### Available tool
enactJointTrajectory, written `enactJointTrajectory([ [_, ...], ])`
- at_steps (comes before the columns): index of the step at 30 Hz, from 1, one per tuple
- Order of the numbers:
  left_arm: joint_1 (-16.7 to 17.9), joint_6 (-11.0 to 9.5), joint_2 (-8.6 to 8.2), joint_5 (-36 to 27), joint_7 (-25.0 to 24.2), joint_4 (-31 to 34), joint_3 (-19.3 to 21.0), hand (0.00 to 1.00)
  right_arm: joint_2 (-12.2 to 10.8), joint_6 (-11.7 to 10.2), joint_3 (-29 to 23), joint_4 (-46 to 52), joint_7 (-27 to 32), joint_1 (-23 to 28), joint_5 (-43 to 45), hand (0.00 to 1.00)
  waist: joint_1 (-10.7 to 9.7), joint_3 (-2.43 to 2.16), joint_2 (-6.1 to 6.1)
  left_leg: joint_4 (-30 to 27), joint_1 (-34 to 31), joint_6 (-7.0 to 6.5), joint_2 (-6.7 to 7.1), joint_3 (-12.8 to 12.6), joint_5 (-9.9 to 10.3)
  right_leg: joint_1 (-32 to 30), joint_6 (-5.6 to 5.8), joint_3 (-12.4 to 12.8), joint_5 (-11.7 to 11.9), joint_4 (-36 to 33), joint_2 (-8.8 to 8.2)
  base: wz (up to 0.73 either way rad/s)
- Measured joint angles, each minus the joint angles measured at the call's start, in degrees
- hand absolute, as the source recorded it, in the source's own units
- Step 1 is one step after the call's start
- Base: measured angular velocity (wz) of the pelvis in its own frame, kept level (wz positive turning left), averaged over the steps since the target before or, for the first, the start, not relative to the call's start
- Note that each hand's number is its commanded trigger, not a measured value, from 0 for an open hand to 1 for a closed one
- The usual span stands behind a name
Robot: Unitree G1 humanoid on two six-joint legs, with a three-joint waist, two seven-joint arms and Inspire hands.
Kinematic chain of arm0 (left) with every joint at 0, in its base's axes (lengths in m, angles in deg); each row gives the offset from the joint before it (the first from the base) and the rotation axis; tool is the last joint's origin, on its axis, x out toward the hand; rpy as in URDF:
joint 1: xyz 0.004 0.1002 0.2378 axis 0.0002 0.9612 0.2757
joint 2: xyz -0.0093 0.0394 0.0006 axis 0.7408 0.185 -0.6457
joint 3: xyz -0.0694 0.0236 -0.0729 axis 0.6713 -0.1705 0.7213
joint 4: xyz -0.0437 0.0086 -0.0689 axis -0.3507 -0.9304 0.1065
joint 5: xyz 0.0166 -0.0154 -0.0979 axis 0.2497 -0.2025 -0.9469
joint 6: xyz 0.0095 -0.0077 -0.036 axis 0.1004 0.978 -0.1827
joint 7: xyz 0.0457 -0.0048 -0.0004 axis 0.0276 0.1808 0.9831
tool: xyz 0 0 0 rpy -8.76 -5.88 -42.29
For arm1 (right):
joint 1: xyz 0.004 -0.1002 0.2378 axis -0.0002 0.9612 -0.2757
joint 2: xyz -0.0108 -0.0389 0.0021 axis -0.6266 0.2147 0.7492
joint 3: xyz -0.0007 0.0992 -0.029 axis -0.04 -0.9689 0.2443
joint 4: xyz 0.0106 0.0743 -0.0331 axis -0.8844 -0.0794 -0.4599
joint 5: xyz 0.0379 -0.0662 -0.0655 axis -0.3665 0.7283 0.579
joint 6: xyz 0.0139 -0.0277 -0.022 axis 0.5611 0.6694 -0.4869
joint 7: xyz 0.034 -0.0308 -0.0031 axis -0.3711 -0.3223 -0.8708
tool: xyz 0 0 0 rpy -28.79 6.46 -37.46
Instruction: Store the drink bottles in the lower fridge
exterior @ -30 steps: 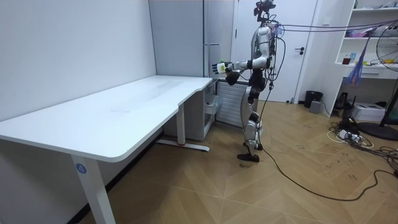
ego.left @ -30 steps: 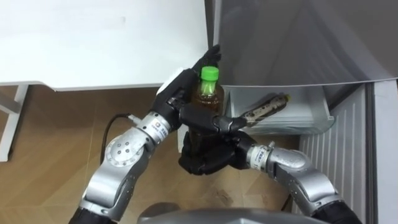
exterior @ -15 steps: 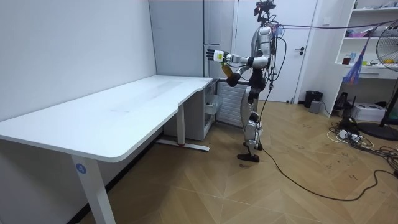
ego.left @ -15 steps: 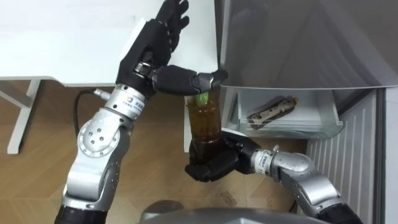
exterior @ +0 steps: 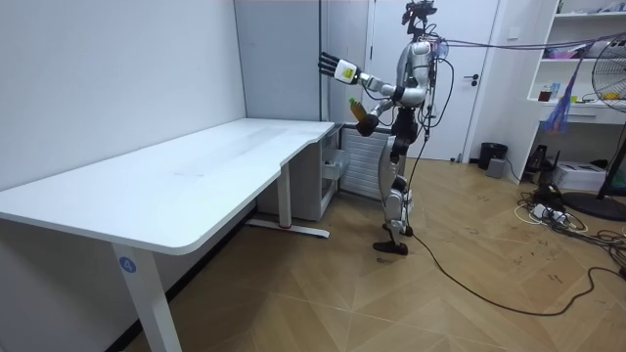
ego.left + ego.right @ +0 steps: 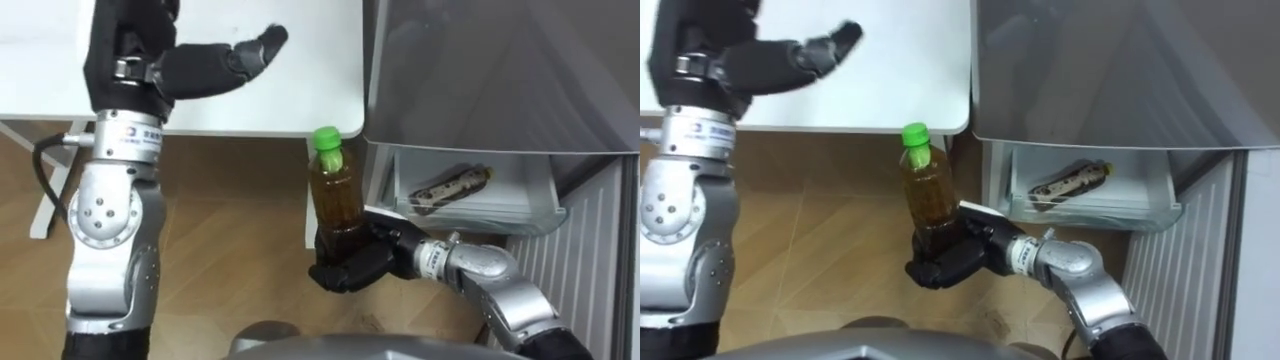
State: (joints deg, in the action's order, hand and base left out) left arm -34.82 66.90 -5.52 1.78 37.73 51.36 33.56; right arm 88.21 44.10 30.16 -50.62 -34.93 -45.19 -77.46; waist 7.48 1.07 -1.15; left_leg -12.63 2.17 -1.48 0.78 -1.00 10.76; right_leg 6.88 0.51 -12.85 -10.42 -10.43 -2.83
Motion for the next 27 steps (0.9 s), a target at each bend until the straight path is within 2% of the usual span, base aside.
enactJointTrajectory([
  [6,0.35,-0.79,0.07,-0.49,4.98,-0.38,2.83,0.0,-0.11,-0.17,-2.67,0.0,0.45,2.42,-0.01,1.0,1.64,-0.08,-0.21,0.41,0.5,0.02,0.16,0.29,-0.01,0.55,0.0,-0.16,0.0,0.01,0.05,0.01],
  [9,0.35,-1.57,-0.04,-0.5,7.15,-3.14,3.89,0.0,-0.05,-0.16,-3.02,0.01,0.89,3.56,0.12,1.0,2.46,-0.12,-0.27,0.38,0.52,0.02,0.18,0.23,-0.01,0.57,0.0,-0.02,0.0,-0.01,0.07,-0.01],
  [13,0.59,-1.84,-0.12,-0.47,10.53,-10.72,5.51,0.0,-0.36,-0.16,-3.04,0.33,0.96,3.63,0.11,1.0,3.43,-0.11,-0.31,0.71,1.09,0.05,0.12,0.03,-0.03,1.02,-0.04,0.27,0.02,0.41,0.21,-0.04],
  [16,1.22,-1.85,-0.32,-0.46,14.97,-13.56,6.62,0.0,-0.49,-0.16,-2.99,0.54,1.34,3.63,0.03,1.0,4.35,-0.16,-0.28,0.96,1.48,0.12,0.01,-0.09,-0.07,0.99,-0.12,0.25,0.07,0.72,0.27,-0.03],
  [18,1.35,-1.94,-0.39,-0.34,17.13,-14.92,7.27,0.0,-0.47,-0.16,-2.92,0.54,1.85,3.63,0.03,1.0,5.39,-0.16,-0.27,0.94,1.44,0.18,0.03,-0.09,-0.11,0.82,-0.13,0.22,0.07,0.75,0.29,0.0],
  [21,1.72,-2.29,-0.25,0.05,19.87,-20.7,8.19,0.0,-0.42,-0.16,-2.74,0.54,2.23,3.65,-0.02,1.0,6.72,-0.34,-0.5,1.32,1.85,0.19,0.01,-0.11,-0.12,0.97,-0.13,0.18,0.07,0.85,0.3,-0.01],
  [25,3.29,-2.08,-0.31,-5.86,23.84,-25.59,8.33,0.0,-0.44,-0.14,-2.4,0.53,2.89,3.68,-0.02,1.0,7.08,-0.48,0.0,1.36,1.64,0.19,0.02,0.4,-0.12,0.93,-0.12,-1.49,0.07,0.88,0.07,0.05],
  [27,3.36,-2.16,-0.16,-7.87,25.4,-29.04,8.44,0.0,-0.51,-0.04,-2.0,0.53,3.5,3.66,-0.03,1.0,7.1,-0.46,0.22,1.4,1.95,0.19,0.06,0.38,-0.12,1.21,-0.12,-1.43,0.07,0.89,0.04,-0.02],
])
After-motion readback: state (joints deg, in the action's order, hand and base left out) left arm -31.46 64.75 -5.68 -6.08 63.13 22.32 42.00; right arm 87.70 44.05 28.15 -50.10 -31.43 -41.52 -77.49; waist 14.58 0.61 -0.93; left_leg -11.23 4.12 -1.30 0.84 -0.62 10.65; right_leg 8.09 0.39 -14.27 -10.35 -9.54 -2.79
